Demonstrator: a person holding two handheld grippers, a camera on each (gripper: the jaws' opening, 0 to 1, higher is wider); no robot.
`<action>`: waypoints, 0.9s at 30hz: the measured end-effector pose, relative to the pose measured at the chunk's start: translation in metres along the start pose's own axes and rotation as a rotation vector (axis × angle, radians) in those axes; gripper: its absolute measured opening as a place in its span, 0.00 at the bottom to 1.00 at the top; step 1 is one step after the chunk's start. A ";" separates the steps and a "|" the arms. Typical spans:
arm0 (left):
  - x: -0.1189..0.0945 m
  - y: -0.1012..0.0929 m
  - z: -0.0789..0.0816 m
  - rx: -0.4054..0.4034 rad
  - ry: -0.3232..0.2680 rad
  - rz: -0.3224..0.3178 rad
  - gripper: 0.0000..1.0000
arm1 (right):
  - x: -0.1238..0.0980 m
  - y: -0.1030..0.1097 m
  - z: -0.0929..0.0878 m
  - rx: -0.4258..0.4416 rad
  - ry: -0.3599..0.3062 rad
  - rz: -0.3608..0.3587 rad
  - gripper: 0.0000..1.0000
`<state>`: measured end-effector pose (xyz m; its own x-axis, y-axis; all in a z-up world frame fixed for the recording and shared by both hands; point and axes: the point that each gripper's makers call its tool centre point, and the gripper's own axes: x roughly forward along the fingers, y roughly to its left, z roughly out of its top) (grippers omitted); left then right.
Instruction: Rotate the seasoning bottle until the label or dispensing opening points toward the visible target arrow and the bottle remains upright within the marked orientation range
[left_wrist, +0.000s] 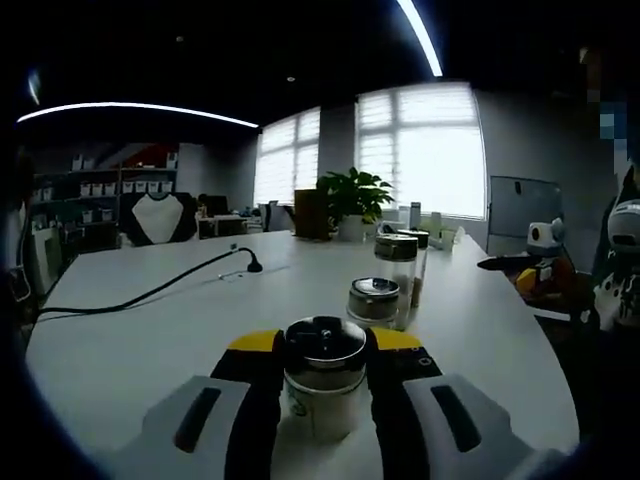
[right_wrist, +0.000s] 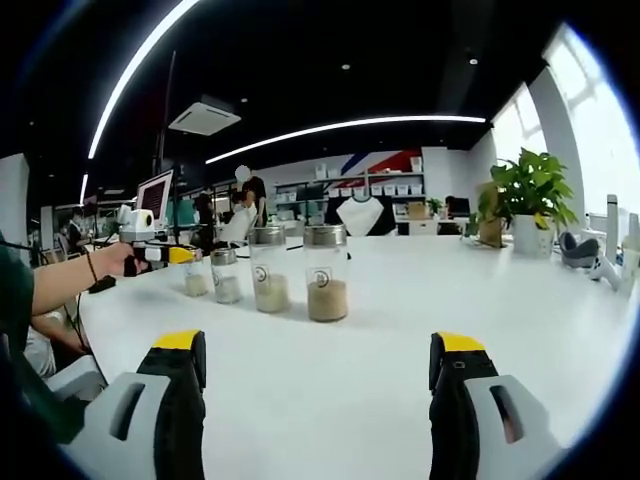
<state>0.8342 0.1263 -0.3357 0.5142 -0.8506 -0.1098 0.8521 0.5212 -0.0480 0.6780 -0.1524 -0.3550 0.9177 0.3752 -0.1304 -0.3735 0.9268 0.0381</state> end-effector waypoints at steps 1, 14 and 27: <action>0.000 0.000 0.000 -0.003 -0.001 0.000 0.34 | 0.000 0.000 0.000 0.000 0.000 0.000 0.95; 0.001 0.002 -0.001 -0.012 0.003 0.026 0.34 | -0.001 -0.001 0.001 0.000 0.000 -0.003 0.95; 0.002 0.003 -0.002 -0.008 0.004 0.087 0.34 | -0.002 -0.003 0.002 0.000 -0.002 -0.008 0.95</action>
<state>0.8370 0.1264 -0.3381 0.5857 -0.8020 -0.1177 0.8035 0.5935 -0.0461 0.6776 -0.1558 -0.3530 0.9210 0.3677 -0.1287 -0.3661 0.9298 0.0368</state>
